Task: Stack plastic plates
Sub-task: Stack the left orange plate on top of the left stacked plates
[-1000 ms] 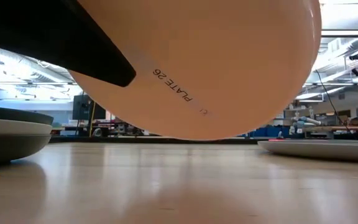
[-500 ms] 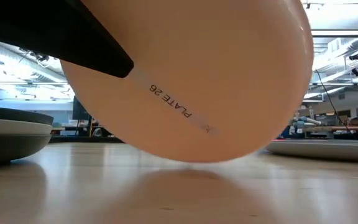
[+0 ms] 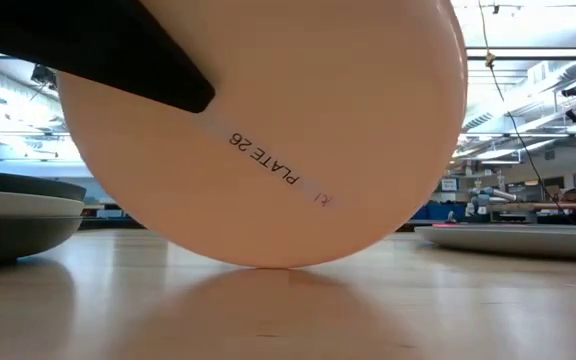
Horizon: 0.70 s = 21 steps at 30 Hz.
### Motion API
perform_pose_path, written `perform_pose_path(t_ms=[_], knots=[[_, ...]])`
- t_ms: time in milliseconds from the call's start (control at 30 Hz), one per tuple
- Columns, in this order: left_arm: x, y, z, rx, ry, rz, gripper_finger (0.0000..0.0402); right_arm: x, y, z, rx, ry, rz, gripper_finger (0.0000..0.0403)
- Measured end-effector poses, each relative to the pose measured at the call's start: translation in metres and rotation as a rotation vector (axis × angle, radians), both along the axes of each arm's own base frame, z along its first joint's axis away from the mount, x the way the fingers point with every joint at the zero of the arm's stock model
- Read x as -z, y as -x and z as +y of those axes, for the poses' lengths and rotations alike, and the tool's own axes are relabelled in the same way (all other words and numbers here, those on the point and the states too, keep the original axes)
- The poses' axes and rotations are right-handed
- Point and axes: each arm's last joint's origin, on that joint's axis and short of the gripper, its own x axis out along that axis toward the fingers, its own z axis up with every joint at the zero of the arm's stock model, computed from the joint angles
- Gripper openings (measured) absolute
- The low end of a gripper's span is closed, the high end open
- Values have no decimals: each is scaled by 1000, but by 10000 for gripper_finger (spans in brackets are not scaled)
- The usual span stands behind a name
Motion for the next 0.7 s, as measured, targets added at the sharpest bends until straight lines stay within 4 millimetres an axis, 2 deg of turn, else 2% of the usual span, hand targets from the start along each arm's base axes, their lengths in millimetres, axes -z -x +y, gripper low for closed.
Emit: perform_pose_path(t_ms=[100, 233, 467, 533, 700], knots=[[0, 0, 1, -9, -26, -3, 48, -13, 3, -5, 3, 0, -16, 124], [-6, 3, 3, -18, -104, 22, 57, -44, 14, -14, 23, 23, -76, 156], [-42, 5, 0, -44, -275, 69, 49, -93, 38, -21, 82, 131, -244, 160], [-51, 10, 0, -66, -296, 106, 50, -99, 43, -19, 84, 135, -261, 160], [-64, 38, 8, -213, -297, 212, 55, -94, 51, -11, 100, 136, -230, 160]])
